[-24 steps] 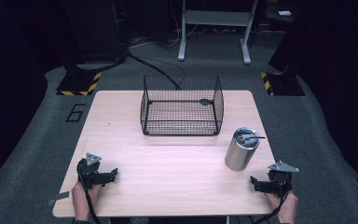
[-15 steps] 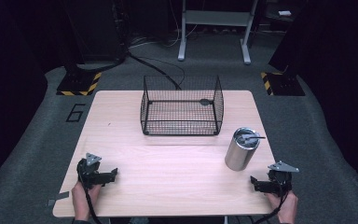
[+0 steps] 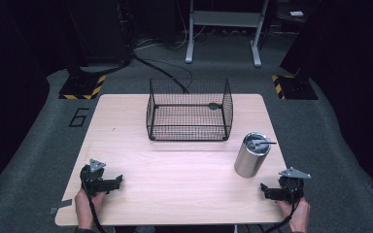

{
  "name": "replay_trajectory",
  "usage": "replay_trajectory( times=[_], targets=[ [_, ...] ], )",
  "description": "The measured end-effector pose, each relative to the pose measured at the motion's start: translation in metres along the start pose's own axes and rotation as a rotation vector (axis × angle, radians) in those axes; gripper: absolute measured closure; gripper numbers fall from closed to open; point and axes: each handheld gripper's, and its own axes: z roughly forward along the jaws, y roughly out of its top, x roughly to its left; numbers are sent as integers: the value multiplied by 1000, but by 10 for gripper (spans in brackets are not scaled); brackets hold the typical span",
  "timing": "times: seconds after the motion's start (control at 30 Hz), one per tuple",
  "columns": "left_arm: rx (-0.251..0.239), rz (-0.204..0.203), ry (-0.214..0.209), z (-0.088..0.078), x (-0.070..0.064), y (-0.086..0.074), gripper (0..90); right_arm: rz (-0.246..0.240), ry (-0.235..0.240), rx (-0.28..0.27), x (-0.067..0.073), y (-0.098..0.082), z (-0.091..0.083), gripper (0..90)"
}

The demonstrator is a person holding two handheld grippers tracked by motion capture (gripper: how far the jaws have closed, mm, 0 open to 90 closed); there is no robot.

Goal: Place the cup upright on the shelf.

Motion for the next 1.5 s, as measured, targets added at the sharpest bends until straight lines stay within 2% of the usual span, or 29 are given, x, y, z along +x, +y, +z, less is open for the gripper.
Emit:
replay_trajectory(
  times=[0.07,0.13,0.4,0.47,0.57,0.6,0.77,0.8,1.13,1.2,1.37,1.5],
  targets=[
    [0,0,0,0,0,0,10,-16,12,10,0,1,-1,0],
    [-1,0,0,0,0,0,10,-20,3,10,0,1,-2,0],
    [0,0,-1,0,0,0,10,-15,34,-36,6,11,-19,0],
    [0,1,-1,0,0,0,10,-22,46,-66,12,20,-30,0],
    [-1,0,0,0,0,0,10,-28,49,-87,17,26,-36,0],
    [-1,0,0,0,0,0,11,-29,66,-109,23,34,-43,0],
    [-1,1,0,0,0,0,11,-34,76,-150,32,48,-54,0],
    [0,1,-1,0,0,0,11,-32,85,-167,36,56,-57,0],
    [-1,1,0,0,0,0,11,-51,89,-208,47,85,-53,0],
    [-1,1,0,0,0,0,11,-48,86,-202,49,90,-50,0],
    [-1,1,-1,0,0,0,11,-46,82,-224,53,97,-45,0],
    [-1,1,-1,0,0,0,11,-51,57,-238,55,104,-38,0]
  ],
)
